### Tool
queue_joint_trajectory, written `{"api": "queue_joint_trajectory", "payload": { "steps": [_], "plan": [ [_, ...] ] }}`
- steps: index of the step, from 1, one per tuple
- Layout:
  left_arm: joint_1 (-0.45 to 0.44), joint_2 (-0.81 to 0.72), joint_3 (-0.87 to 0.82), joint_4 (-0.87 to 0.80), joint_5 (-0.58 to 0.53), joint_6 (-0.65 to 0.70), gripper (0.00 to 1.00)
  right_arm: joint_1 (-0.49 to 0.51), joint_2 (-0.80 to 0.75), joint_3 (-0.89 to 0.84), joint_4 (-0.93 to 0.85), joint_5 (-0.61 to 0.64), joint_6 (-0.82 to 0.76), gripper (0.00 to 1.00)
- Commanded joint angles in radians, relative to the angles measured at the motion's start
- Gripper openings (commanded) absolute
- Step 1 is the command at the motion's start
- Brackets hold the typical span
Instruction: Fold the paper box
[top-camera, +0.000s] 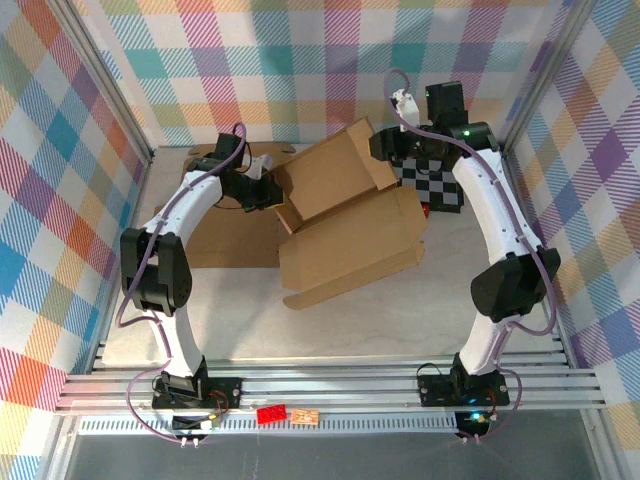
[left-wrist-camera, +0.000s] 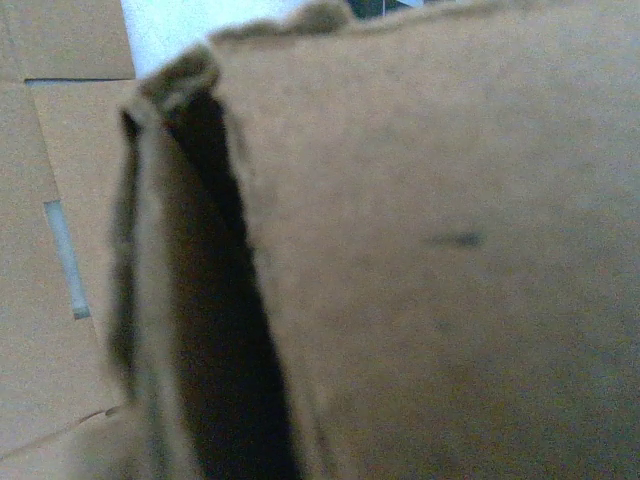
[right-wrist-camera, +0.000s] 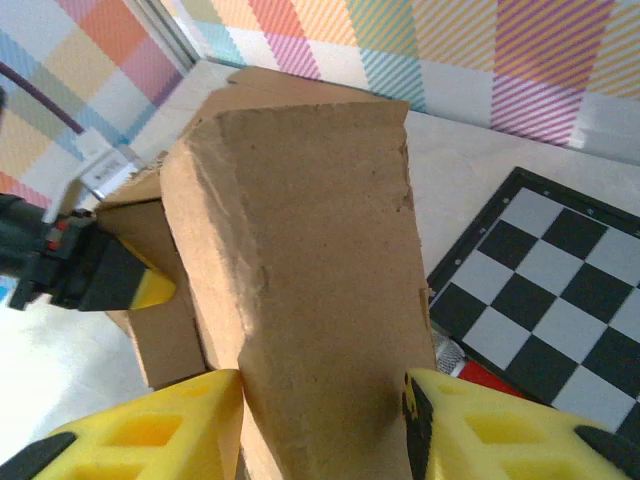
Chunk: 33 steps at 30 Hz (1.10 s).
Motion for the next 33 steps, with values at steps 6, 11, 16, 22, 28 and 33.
{"api": "queue_joint_trajectory", "payload": {
  "steps": [6, 11, 16, 22, 28, 33],
  "plan": [
    [-0.021, -0.045, 0.055, -0.049, -0.014, 0.046, 0.0, 0.101, 0.029, -0.04, 0.017, 0.395, -0.111, 0.46],
    [-0.032, -0.037, 0.063, -0.054, -0.029, 0.049, 0.0, 0.142, 0.081, -0.001, -0.011, 0.601, -0.104, 0.33],
    [-0.044, -0.03, 0.08, -0.063, -0.043, 0.047, 0.0, 0.202, 0.123, 0.013, -0.037, 0.845, -0.059, 0.09],
    [-0.055, -0.028, 0.091, -0.07, -0.063, 0.041, 0.0, 0.224, 0.118, -0.007, -0.053, 0.947, 0.053, 0.0],
    [-0.063, -0.025, 0.092, -0.077, -0.081, 0.043, 0.0, 0.213, 0.123, 0.002, -0.065, 0.881, 0.059, 0.15],
    [-0.063, -0.024, 0.096, -0.08, -0.084, 0.046, 0.0, 0.185, 0.144, 0.02, -0.094, 0.841, 0.088, 0.25]
  ]
}}
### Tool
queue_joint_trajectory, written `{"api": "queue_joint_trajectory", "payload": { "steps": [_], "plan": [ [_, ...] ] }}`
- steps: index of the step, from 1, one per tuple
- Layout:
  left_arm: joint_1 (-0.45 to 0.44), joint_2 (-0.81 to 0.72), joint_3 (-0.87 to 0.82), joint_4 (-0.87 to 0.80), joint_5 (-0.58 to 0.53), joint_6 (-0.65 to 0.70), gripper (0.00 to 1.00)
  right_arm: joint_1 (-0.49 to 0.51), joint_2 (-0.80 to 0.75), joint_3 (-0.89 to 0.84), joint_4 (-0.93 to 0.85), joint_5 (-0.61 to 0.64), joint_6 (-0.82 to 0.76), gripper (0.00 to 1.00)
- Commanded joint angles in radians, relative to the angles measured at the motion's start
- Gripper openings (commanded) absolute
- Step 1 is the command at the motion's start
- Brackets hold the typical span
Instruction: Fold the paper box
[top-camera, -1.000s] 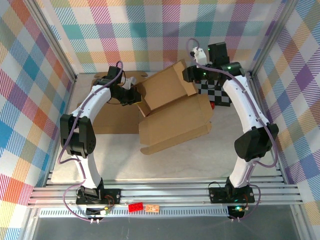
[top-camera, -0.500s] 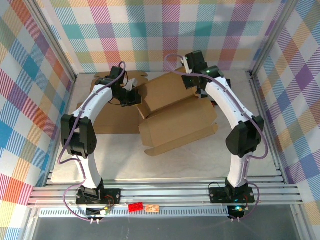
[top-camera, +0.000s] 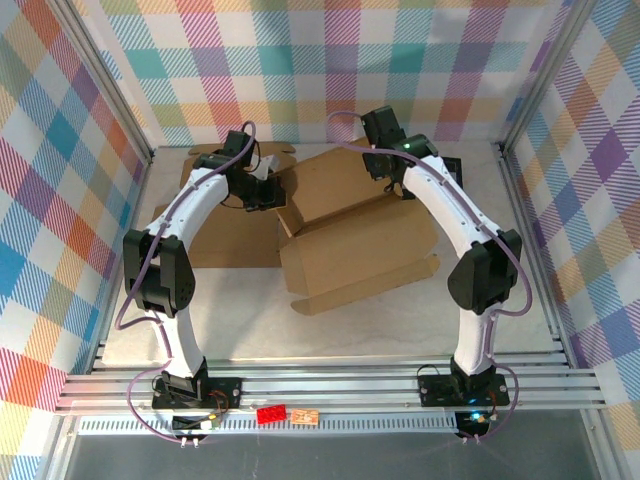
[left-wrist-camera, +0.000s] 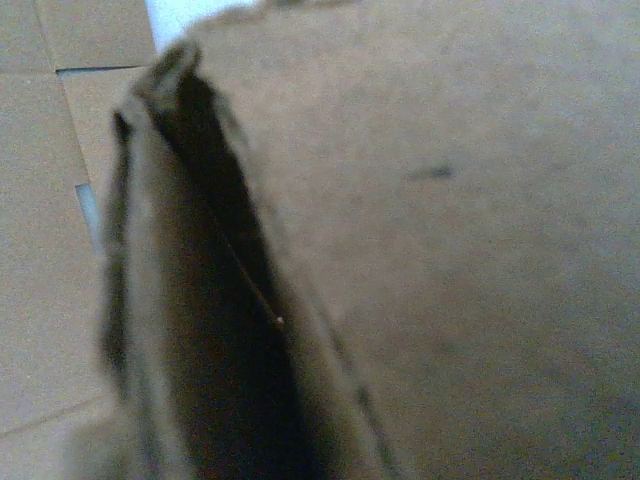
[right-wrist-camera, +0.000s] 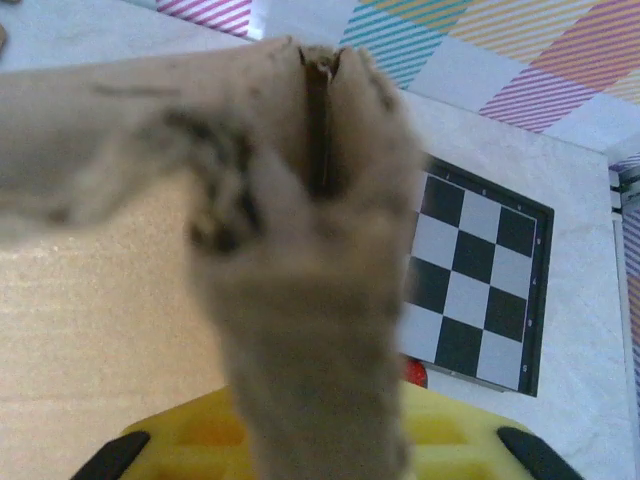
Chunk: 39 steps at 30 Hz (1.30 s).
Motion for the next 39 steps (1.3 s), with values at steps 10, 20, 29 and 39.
{"api": "queue_joint_trajectory", "payload": {
  "steps": [10, 20, 29, 39],
  "plan": [
    [-0.02, -0.008, 0.053, 0.005, 0.021, -0.002, 0.0, -0.011, 0.094, 0.153, -0.145, 0.093, 0.093, 0.0],
    [-0.071, -0.014, 0.003, 0.025, -0.172, -0.102, 0.0, 0.086, 0.092, 0.062, -0.249, 0.266, 0.349, 0.0],
    [-0.072, -0.014, -0.166, 0.105, -0.271, -0.131, 0.03, 0.171, 0.069, -0.105, -0.287, 0.262, 0.591, 0.0],
    [-0.078, 0.019, -0.295, 0.252, -0.298, -0.163, 0.17, 0.179, 0.082, -0.193, -0.265, 0.22, 0.658, 0.0]
  ]
}}
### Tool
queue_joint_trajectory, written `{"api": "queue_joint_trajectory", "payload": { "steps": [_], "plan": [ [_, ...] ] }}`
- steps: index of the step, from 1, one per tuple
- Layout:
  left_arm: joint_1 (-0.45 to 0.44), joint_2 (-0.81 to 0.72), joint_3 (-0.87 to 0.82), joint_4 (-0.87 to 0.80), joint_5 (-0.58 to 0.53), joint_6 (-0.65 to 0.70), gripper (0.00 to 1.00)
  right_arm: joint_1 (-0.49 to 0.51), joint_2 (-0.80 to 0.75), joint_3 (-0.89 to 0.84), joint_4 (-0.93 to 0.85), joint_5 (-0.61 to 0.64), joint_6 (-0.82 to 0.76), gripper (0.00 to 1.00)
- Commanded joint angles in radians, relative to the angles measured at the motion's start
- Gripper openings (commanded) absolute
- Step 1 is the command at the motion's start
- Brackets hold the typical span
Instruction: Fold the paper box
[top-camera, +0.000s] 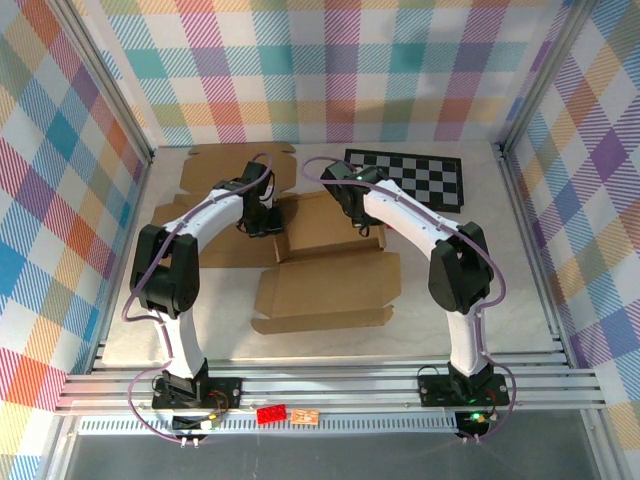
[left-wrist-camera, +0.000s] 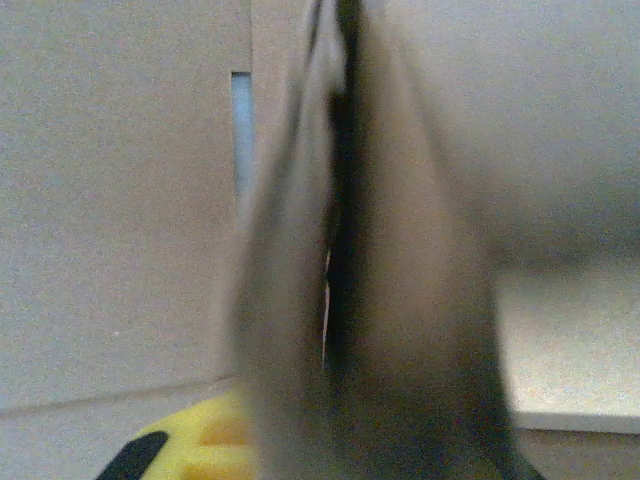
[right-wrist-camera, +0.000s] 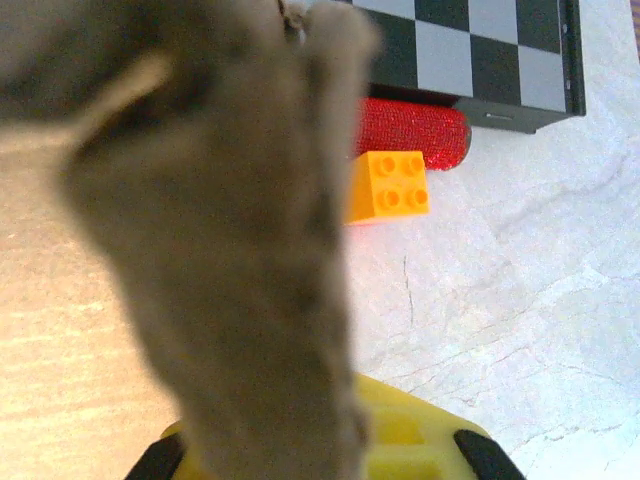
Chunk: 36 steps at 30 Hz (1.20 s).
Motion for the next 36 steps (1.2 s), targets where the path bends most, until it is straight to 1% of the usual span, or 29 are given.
{"api": "queue_joint_trajectory", "payload": {
  "steps": [1, 6, 11, 15, 19, 20, 21, 25, 28, 31, 32, 33, 36],
  "plan": [
    [-0.015, 0.014, -0.028, 0.084, -0.009, -0.029, 0.18, -0.002, -0.002, -0.012, -0.012, -0.012, 0.053, 0.0],
    [-0.023, 0.034, -0.041, 0.111, -0.002, -0.041, 0.18, -0.004, -0.002, -0.019, -0.007, -0.023, 0.048, 0.0],
    [-0.029, 0.047, -0.041, 0.125, -0.01, -0.042, 0.19, -0.003, -0.004, -0.02, 0.002, -0.024, 0.041, 0.0],
    [-0.035, 0.056, -0.035, 0.126, -0.033, -0.041, 0.13, -0.003, -0.004, -0.02, 0.001, -0.024, 0.04, 0.0],
    [-0.056, 0.062, -0.024, 0.108, -0.083, -0.034, 0.05, -0.003, -0.003, -0.02, -0.005, -0.024, 0.044, 0.0],
    [-0.064, 0.062, -0.023, 0.102, -0.105, -0.035, 0.01, -0.003, -0.002, -0.021, -0.007, -0.024, 0.046, 0.0],
    [-0.075, 0.063, -0.021, 0.092, -0.134, -0.038, 0.0, -0.003, -0.002, -0.019, -0.009, -0.024, 0.049, 0.0],
    [-0.11, 0.066, -0.02, 0.064, -0.228, -0.089, 0.0, -0.003, 0.011, -0.011, -0.02, -0.024, 0.053, 0.0],
    [-0.126, 0.059, -0.03, 0.067, -0.261, -0.107, 0.0, -0.002, 0.016, -0.012, -0.022, -0.024, 0.055, 0.0],
    [-0.132, 0.056, -0.031, 0.079, -0.252, -0.109, 0.0, -0.002, 0.019, -0.013, -0.022, -0.058, 0.055, 0.0],
    [-0.132, 0.054, -0.029, 0.084, -0.24, -0.106, 0.03, -0.003, 0.02, -0.013, -0.024, -0.061, 0.057, 0.0],
    [-0.132, 0.052, -0.03, 0.088, -0.229, -0.103, 0.09, -0.002, 0.019, -0.014, -0.027, -0.061, 0.059, 0.0],
    [-0.132, 0.041, -0.029, 0.099, -0.201, -0.094, 0.21, -0.004, 0.019, -0.014, -0.028, -0.061, 0.059, 0.0]
  ]
}}
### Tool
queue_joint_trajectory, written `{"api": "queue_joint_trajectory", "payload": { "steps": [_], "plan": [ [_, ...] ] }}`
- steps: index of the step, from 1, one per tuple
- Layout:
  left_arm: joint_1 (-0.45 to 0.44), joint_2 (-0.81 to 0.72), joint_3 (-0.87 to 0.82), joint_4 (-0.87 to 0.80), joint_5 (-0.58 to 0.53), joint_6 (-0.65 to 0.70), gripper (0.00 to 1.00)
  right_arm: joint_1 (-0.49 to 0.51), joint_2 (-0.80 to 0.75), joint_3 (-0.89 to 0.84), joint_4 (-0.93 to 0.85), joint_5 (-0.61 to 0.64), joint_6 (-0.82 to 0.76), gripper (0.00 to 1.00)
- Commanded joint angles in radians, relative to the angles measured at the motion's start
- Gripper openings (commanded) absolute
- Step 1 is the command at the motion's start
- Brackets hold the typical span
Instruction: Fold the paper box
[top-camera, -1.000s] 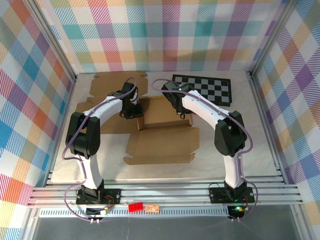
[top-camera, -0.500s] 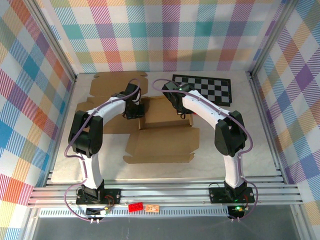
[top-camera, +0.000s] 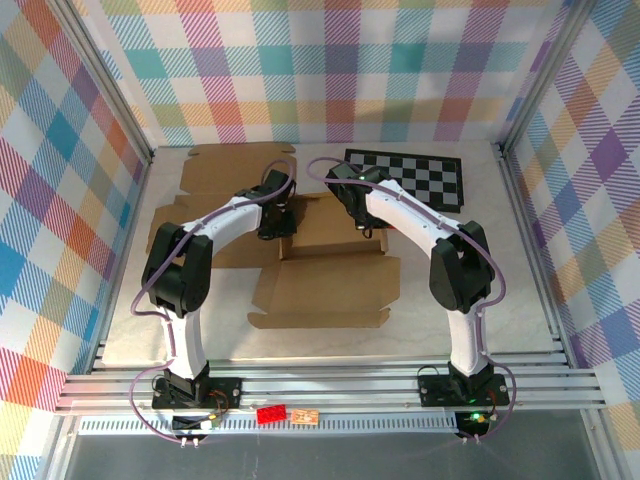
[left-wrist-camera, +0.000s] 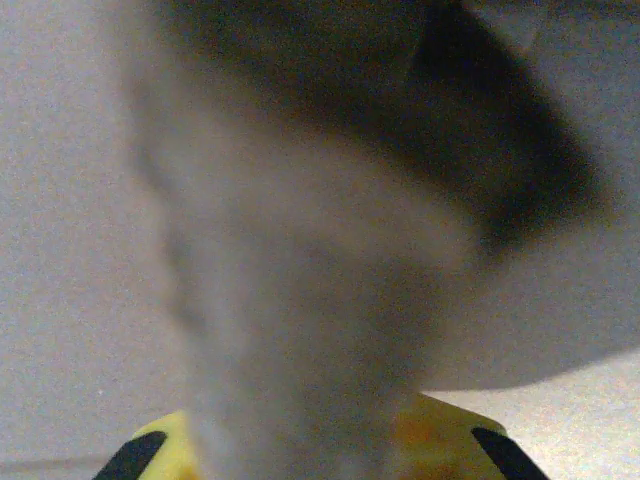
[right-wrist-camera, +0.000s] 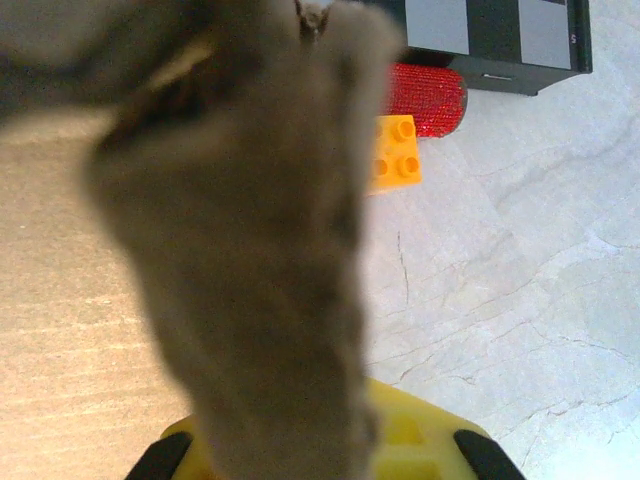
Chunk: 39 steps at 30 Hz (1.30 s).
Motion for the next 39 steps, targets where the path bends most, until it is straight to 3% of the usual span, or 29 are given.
{"api": "queue_joint_trajectory", "payload": {
  "steps": [1, 9, 14, 22, 24, 30, 39],
  "plan": [
    [-0.021, 0.002, -0.005, -0.013, 0.035, 0.008, 0.22, 0.001, 0.019, 0.001, -0.004, -0.028, 0.025, 0.0],
    [-0.018, 0.018, -0.018, -0.031, 0.049, 0.017, 0.21, -0.001, 0.022, 0.004, -0.006, -0.031, 0.032, 0.0],
    [-0.017, 0.024, -0.018, -0.041, 0.024, 0.022, 0.0, -0.003, 0.029, 0.012, -0.007, -0.041, 0.033, 0.0],
    [-0.033, -0.011, -0.009, -0.044, -0.027, 0.025, 0.0, -0.004, 0.035, 0.023, -0.034, -0.058, 0.069, 0.0],
    [-0.033, -0.023, 0.0, -0.048, -0.014, 0.024, 0.19, -0.004, 0.034, 0.026, -0.046, -0.063, 0.088, 0.0],
    [-0.038, -0.115, 0.036, -0.074, 0.038, -0.059, 0.5, -0.029, 0.008, 0.015, -0.081, -0.144, 0.179, 0.0],
    [-0.038, -0.274, 0.166, -0.138, 0.106, -0.156, 0.55, -0.085, -0.069, -0.079, -0.061, -0.29, 0.315, 0.0]
  ]
}}
